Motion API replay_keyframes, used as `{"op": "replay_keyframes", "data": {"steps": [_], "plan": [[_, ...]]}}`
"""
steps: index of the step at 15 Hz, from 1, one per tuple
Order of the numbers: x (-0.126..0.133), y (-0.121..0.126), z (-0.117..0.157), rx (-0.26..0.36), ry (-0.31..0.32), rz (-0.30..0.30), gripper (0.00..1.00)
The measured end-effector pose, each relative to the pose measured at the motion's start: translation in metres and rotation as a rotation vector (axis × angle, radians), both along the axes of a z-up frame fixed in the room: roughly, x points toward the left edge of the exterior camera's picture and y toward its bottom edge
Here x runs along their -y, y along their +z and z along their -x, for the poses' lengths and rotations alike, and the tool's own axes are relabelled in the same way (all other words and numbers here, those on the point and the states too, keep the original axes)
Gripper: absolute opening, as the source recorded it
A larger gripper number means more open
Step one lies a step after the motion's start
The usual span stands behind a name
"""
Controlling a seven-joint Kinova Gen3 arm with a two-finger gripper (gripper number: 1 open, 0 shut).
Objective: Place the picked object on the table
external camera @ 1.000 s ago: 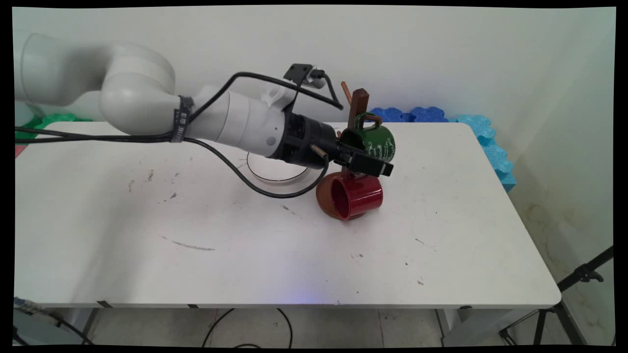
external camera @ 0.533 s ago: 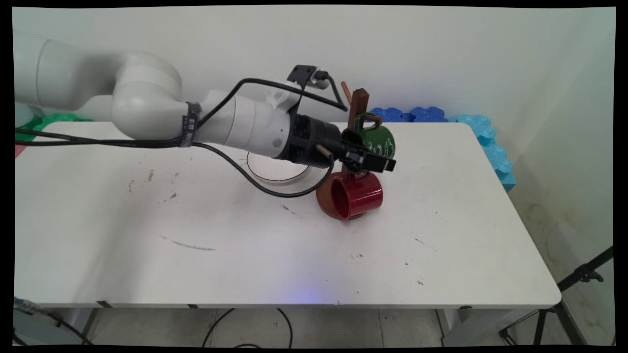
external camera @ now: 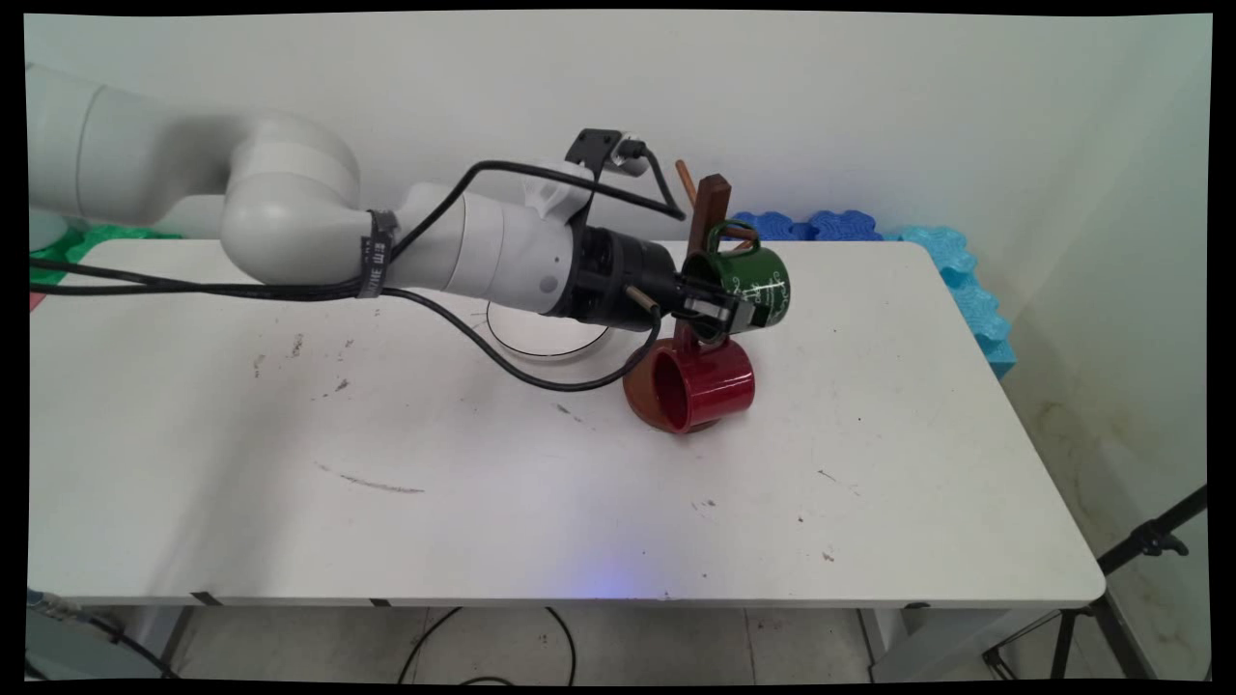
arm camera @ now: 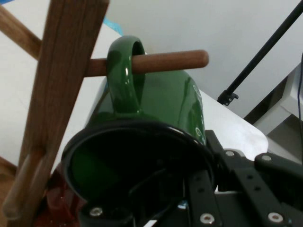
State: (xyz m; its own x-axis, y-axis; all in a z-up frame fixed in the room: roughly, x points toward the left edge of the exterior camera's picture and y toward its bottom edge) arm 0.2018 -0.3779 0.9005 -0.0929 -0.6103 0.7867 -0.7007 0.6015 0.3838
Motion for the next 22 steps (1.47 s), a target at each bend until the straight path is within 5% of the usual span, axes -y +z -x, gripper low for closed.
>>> {"op": "replay_keyframes", "data": {"steps": [17,22], "plan": [[-0.046,0.029,0.008,-0.065,-0.12,0.065,0.0],[-0.056,0.034,-0.004,0.018,-0.166,0.09,0.0]]}}
